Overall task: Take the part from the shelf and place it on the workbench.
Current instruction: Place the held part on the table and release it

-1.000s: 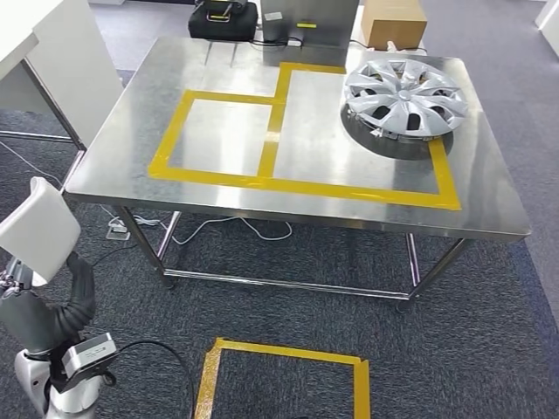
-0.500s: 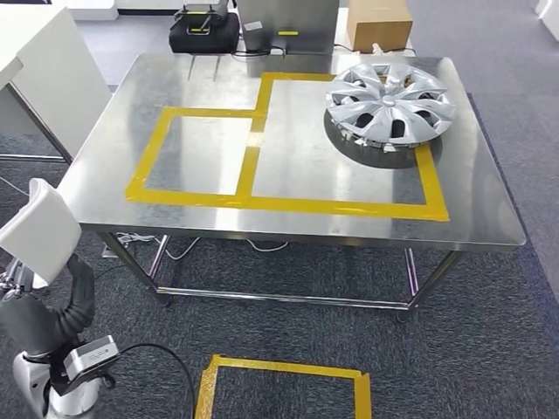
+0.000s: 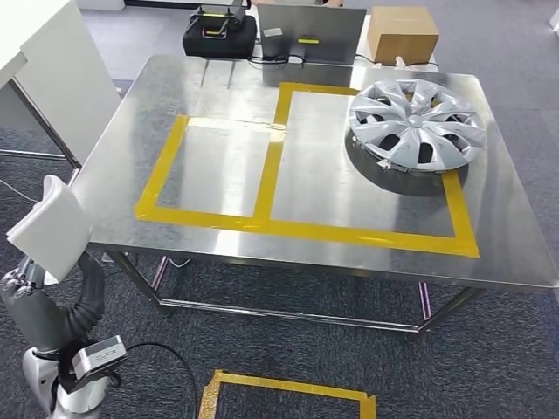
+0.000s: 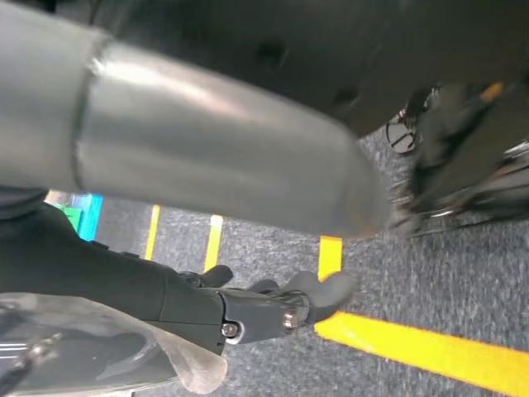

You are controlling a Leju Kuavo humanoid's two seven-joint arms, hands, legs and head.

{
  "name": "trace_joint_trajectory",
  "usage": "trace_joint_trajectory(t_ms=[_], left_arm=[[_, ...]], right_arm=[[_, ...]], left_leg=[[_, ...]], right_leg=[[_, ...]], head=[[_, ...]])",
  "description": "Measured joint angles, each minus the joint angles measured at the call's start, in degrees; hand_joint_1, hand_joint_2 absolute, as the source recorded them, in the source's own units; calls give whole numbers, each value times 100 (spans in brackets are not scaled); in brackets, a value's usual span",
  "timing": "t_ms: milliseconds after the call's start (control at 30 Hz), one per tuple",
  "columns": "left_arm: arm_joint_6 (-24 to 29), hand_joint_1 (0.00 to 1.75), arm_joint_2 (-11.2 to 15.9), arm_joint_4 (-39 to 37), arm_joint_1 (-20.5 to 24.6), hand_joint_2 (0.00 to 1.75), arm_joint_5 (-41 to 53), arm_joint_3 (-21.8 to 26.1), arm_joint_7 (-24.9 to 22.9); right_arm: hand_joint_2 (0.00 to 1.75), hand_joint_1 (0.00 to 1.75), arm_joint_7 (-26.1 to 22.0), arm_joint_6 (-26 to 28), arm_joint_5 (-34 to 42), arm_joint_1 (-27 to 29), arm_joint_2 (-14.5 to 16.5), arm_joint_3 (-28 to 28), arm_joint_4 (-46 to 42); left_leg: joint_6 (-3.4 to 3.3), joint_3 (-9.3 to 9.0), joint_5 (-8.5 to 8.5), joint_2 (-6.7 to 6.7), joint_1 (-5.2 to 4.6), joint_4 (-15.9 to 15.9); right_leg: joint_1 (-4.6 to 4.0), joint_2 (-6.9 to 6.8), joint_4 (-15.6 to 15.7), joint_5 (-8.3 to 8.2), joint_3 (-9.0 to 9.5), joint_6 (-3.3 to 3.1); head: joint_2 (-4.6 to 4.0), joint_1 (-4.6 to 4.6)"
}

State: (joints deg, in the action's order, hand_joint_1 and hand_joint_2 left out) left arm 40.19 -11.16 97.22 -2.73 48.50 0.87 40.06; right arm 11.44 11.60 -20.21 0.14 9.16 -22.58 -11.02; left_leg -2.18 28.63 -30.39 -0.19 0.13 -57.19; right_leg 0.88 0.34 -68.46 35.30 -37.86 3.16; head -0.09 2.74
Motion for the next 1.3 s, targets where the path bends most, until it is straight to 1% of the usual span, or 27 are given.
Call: trace_joint_trajectory(t_ms=[67, 100, 133, 200, 267, 333, 400, 433, 467, 500, 567, 600, 633, 700, 767, 800, 833, 900, 933, 967, 1000, 1067, 1100, 1133, 1167, 1233, 1300], left_arm=[[-1, 175, 0, -1, 0, 175, 1, -7, 0], [-2, 175, 1, -2, 3, 175, 2, -11, 0], [-4, 175, 3, -2, 6, 175, 2, -15, -1], [-5, 175, 7, 1, 14, 175, 5, -28, -1], [-3, 175, 16, 1, 23, 175, 22, -50, 0], [-1, 175, 40, -9, 43, 175, 75, -81, 0], [-1, 175, 75, -40, 54, 175, 144, -123, 0], [-1, 175, 96, -64, 53, 175, 173, -145, 0], [-2, 175, 112, -89, 57, 175, 190, -166, 0], [-3, 175, 128, -114, 68, 175, 208, -187, 0], [-4, 175, 162, -160, 107, 175, 236, -258, 0], [-5, 175, 181, -191, 136, 175, 256, -297, 0], [-7, 175, 197, -226, 167, 175, 278, -344, 0], [-10, 175, 231, -297, 233, 175, 320, -431, -1], [-11, 175, 260, -367, 362, 175, 383, -548, -1], [-11, 175, 274, -414, 461, 175, 428, -615, -1], [-11, 175, 289, -473, 567, 175, 469, -685, 0], [-11, 175, 330, -632, 772, 175, 520, -816, -1], [-11, 175, 357, -731, 873, 175, 536, -885, -1], [-11, 175, 386, -833, 983, 175, 559, -959, -2], [-11, 175, 417, -935, 1102, 175, 588, -1039, -1], [-12, 175, 476, -1137, 1374, 175, 669, -1223, -3], [-13, 175, 504, -1236, 1518, 175, 716, -1319, -5], [-13, 175, 531, -1334, 1662, 175, 781, -1420, -14], [-13, 175, 555, -1430, 1808, 175, 873, -1519, -36], [-13, 175, 597, -1650, 2139, 175, 1139, -1751, -146], [-13, 175, 645, -1945, 2565, 175, 1395, -2079, -370]], right_arm=[[0, 0, 0, -10, -3, 23, -4, 0, 8], [0, 0, 1, -18, -3, 19, -5, 0, 13], [0, 0, 4, -25, -3, 12, -5, 0, 19], [0, 0, 16, -30, -5, -4, -6, 0, 22], [0, 0, 30, -31, -8, -3, -8, -1, 22], [0, 0, 34, -39, -11, -12, -9, -1, 22], [0, 0, 35, -54, -16, -24, -9, -1, 22], [0, 0, 35, -62, -21, -27, -9, -2, 22], [0, 0, 34, -68, -29, -27, -10, -2, 22], [0, 0, 32, -76, -40, -25, -10, -2, 22], [0, 0, 24, -92, -75, -23, -11, -2, 22], [0, 0, 19, -102, -93, -26, -12, -2, 23], [0, 0, 11, -113, -110, -36, -14, -2, 23], [0, 0, -2, -138, -144, -59, -20, -2, 24], [0, 0, -15, -170, -203, -72, -48, -2, 23], [0, 0, -21, -192, -239, -81, -64, -2, 22], [0, 0, -25, -215, -277, -93, -83, -2, 22], [0, 0, -30, -260, -339, -111, -108, -1, 22], [0, 0, -29, -285, -371, -112, -122, 1, 22], [0, 0, -28, -306, -400, -110, -135, 1, 22], [0, 0, -28, -328, -430, -110, -149, 2, 22], [0, 0, -29, -365, -489, -121, -177, 2, 22], [0, 0, -30, -384, -516, -134, -186, 3, 22], [0, 0, -28, -405, -548, -146, -192, 4, 22], [0, 0, -26, -426, -583, -155, -194, 9, 22], [0, 0, -15, -478, -667, -162, -209, 25, 22], [0, 0, -10, -527, -749, -177, -234, 39, 22]], left_leg=[[49, -178, -153, 2, 10, -3], [85, -238, -219, 3, 11, -4], [123, -269, -267, 8, 10, 3], [204, -303, -279, 13, 17, -29], [265, -229, -228, 14, 29, -288], [301, 107, -303, 12, 35, -890], [323, 580, -600, 11, 37, -1515], [325, 762, -711, 11, 37, -1667], [319, 868, -702, 11, 37, -1662], [303, 893, -529, 11, 36, -1484], [246, 786, 86, 10, 20, -830], [218, 741, 188, 13, -1, -582], [187, 714, 220, 11, -21, -423], [139, 706, 177, 6, -47, -354], [93, 660, 369, 1, -17, -271], [74, 643, 389, 2, -1, -246], [54, 630, 401, 4, 15, -224], [26, 630, 390, 7, 18, -219], [18, 628, 381, 7, 17, -220], [14, 624, 371, 4, 17, -221], [14, 617, 362, -3, 17, -223], [34, 594, 338, -16, 16, -226], [54, 590, 325, -21, 4, -233], [78, 590, 318, -23, -8, -237], [102, 593, 319, -24, -18, -236], [151, 596, 326, -25, -23, -228], [211, 644, 233, -14, -16, -352]], right_leg=[[5, -36, 572, -590, 32, 6], [-11, -58, 776, -794, 73, -26], [-32, -73, 863, -902, 91, -80], [-70, -67, 890, -856, 161, -208], [-56, -52, 941, -824, 266, -290], [-37, -44, 990, -779, 391, -350], [-39, -28, 1000, -714, 470, -384], [-42, -15, 1000, -673, 514, -388], [-46, -1, 1000, -631, 568, -388], [-50, 10, 1000, -588, 630, -384], [-58, 25, 1001, -508, 737, -369], [-64, 34, 998, -476, 770, -350], [-72, 38, 992, -447, 775, -319], [-88, 43, 988, -397, 757, -247], [-96, 35, 952, -322, 749, -176], [-93, 31, 835, -233, 706, -142], [-85, 26, 602, -98, 593, -112], [-68, 18, -117, 223, 186, -66], [-63, 17, -412, 297, -7, -49], [-61, 16, -534, 259, -123, -39], [-58, 14, -434, 104, -134, -34], [-52, -1, 273, -369, 103, -44], [-55, -8, 617, -545, 245, -65], [-59, -13, 849, -649, 344, -91], [-67, -14, 944, -676, 386, -118], [-69, -9, 961, -697, 398, -176], [-49, -19, 986, -716, 415, -242]], head=[[0, -4], [0, -14], [0, -28], [0, -47], [0, -58], [0, -74], [0, -79], [0, -79], [0, -78], [0, -79], [0, -79], [0, -80], [0, -83], [0, -84], [0, -84], [0, -79], [0, -73], [0, -62], [0, -63], [0, -63], [0, -60], [0, -59], [0, -61], [0, -65], [0, -68], [0, -71], [0, -77]])
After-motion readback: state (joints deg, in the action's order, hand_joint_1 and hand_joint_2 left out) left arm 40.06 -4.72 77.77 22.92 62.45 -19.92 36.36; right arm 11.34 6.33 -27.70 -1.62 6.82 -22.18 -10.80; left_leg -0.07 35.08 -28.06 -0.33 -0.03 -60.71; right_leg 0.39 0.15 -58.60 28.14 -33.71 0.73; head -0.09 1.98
